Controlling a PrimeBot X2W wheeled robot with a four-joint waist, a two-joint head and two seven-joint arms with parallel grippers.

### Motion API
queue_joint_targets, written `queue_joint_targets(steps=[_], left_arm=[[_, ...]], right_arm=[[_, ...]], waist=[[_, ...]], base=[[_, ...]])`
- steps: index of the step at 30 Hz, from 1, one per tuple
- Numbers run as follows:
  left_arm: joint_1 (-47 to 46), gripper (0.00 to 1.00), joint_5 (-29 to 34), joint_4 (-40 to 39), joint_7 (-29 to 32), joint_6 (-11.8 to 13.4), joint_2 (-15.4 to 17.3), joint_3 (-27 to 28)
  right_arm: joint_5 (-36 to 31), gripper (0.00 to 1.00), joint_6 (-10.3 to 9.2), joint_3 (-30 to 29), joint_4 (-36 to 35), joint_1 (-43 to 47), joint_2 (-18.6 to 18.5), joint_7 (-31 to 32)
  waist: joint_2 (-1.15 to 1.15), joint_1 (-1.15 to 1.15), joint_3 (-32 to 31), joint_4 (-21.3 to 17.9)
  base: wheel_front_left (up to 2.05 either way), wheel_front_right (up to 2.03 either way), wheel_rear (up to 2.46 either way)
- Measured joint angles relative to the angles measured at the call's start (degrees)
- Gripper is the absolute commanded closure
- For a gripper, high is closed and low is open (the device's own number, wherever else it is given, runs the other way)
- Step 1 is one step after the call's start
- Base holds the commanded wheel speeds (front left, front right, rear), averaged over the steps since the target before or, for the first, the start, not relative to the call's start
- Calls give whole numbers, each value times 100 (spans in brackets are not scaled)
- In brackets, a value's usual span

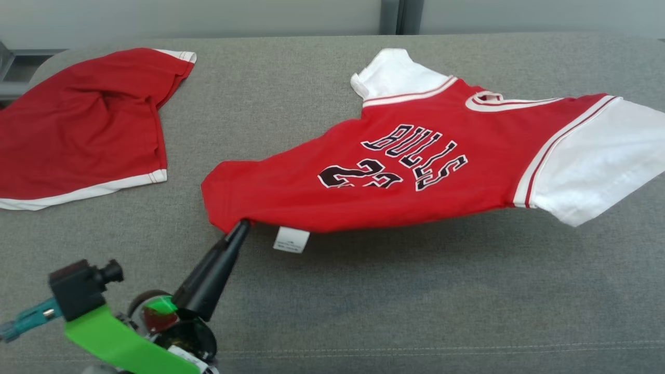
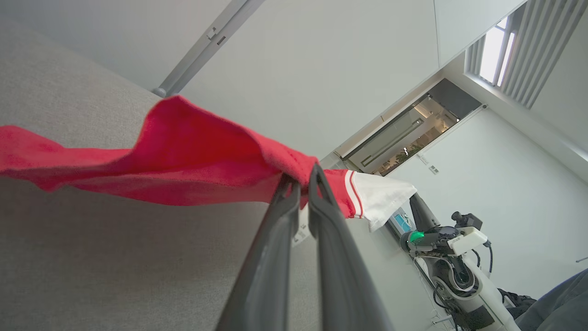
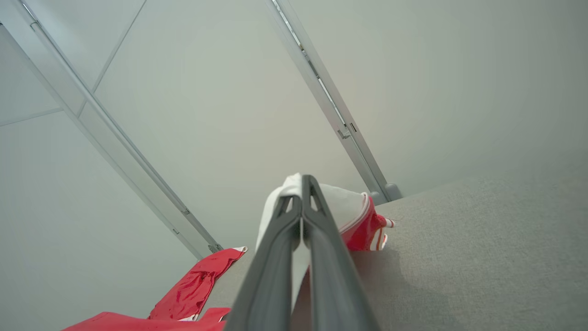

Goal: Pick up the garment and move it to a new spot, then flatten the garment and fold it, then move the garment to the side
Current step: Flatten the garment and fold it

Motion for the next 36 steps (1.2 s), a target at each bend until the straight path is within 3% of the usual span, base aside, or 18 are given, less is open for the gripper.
queue_joint_targets(steps=[12, 21, 27, 32, 36], left_arm=[[58, 100, 87, -1355, -20, 16, 939, 1103], [-35, 100, -119, -1964, 478, 611, 1466, 1667], [-420, 100, -659, -1934, 959, 1027, 1683, 1701], [-1049, 100, -1067, -1311, 1399, 1228, 1716, 1532], [-1861, 100, -1183, -327, 1813, 1328, 1686, 1100]], right_arm=[[34, 100, 102, -865, -1850, 5, -304, -47], [487, 100, 121, -1384, -2907, 3, -877, 218], [1106, 100, -138, -1339, -2664, -205, -996, 514], [1588, 100, -477, -792, -1912, -810, -983, 768], [1758, 100, -979, 24, -1288, -1527, -987, 1154]], waist=[[0, 0, -370, -396], [0, 0, -449, -738], [0, 0, -162, -812], [0, 0, 189, -833], [0, 0, 491, -792]], base=[[0, 0, 0], [0, 0, 0], [0, 0, 0], [0, 0, 0], [0, 0, 0]])
